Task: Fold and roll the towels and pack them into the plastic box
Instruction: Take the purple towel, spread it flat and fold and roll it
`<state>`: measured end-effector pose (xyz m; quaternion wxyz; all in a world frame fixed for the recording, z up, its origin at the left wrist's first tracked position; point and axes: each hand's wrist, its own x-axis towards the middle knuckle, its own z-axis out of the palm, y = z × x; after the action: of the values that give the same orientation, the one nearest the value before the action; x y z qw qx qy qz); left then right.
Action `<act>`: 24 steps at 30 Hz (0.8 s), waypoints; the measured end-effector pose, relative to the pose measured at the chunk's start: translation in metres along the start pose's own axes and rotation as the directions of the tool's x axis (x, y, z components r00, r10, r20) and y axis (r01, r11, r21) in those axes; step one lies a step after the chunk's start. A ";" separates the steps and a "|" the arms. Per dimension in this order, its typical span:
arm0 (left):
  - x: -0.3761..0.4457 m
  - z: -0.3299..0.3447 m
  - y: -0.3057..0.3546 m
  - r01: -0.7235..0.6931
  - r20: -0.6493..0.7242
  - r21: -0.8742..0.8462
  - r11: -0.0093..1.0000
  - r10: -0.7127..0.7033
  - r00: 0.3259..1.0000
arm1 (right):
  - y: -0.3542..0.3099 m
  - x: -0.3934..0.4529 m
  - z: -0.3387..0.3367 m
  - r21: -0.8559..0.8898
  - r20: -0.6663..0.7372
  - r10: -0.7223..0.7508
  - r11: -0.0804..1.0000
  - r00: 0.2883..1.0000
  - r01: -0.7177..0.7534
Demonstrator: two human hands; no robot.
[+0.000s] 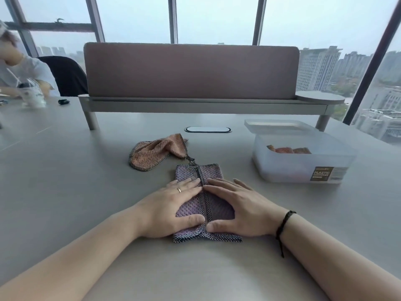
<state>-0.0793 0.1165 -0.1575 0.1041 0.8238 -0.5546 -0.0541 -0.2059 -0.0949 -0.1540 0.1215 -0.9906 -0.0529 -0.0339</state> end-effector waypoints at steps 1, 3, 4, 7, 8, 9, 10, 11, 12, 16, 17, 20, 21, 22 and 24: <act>-0.004 0.000 0.001 -0.007 -0.023 -0.015 1.000 0.007 1.000 | -0.002 -0.004 0.000 0.006 -0.003 -0.008 1.000 1.000 0.008; -0.015 0.001 0.004 -0.025 -0.047 -0.036 0.999 0.023 0.999 | -0.007 -0.012 0.001 0.009 -0.005 -0.025 1.000 1.000 0.025; -0.022 0.002 0.006 -0.033 -0.048 -0.041 0.999 0.031 0.998 | -0.009 -0.018 0.001 0.004 -0.005 -0.039 0.999 0.999 0.039; -0.044 0.003 0.011 -0.056 -0.076 -0.079 0.995 0.050 0.996 | -0.011 -0.034 -0.001 0.010 -0.033 -0.062 0.998 0.998 0.063; -0.050 0.003 0.012 -0.066 -0.103 -0.106 0.992 0.055 0.993 | -0.011 -0.038 -0.001 0.038 -0.063 -0.059 0.997 0.996 0.062; -0.056 0.003 0.012 -0.078 -0.140 -0.136 0.988 0.059 0.988 | -0.009 -0.041 -0.001 0.091 -0.102 -0.044 0.994 0.994 0.053; -0.060 0.003 0.012 -0.091 -0.185 -0.167 0.982 0.060 0.981 | -0.008 -0.044 0.000 0.168 -0.147 -0.015 0.985 0.989 0.040; -0.063 0.003 0.012 -0.108 -0.230 -0.196 0.975 0.062 0.971 | -0.006 -0.046 0.000 0.245 -0.202 0.019 0.969 0.979 0.031; -0.065 0.003 0.011 -0.126 -0.272 -0.220 0.967 0.064 0.960 | -0.003 -0.049 0.001 0.289 -0.250 0.052 0.957 0.967 0.023; -0.069 0.007 0.011 -0.157 -0.351 -0.298 0.942 0.044 0.935 | 0.004 -0.060 0.006 0.200 -0.279 0.036 0.979 0.960 0.022; -0.069 0.007 0.011 -0.156 -0.353 -0.315 0.936 0.037 0.935 | 0.003 -0.063 0.007 0.170 -0.273 0.003 0.984 0.962 0.045; -0.068 0.007 0.011 -0.147 -0.333 -0.343 0.928 0.026 0.943 | -0.006 -0.068 0.006 0.118 -0.209 -0.044 0.991 0.977 0.070; -0.069 0.007 0.012 -0.146 -0.324 -0.340 0.929 0.030 0.945 | -0.007 -0.068 0.006 0.099 -0.189 -0.061 0.992 0.980 0.081; -0.069 0.006 0.012 -0.146 -0.314 -0.330 0.933 0.038 0.949 | -0.008 -0.069 0.006 0.079 -0.179 -0.078 0.992 0.981 0.093; -0.070 0.006 0.013 -0.152 -0.298 -0.305 0.940 0.057 0.953 | -0.010 -0.069 0.006 0.044 -0.204 -0.109 0.992 0.973 0.120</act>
<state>-0.1190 0.1761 -0.1623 0.3196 0.7635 -0.5608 -0.0195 -0.2757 -0.0906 -0.1627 0.1517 -0.9736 -0.0984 -0.1396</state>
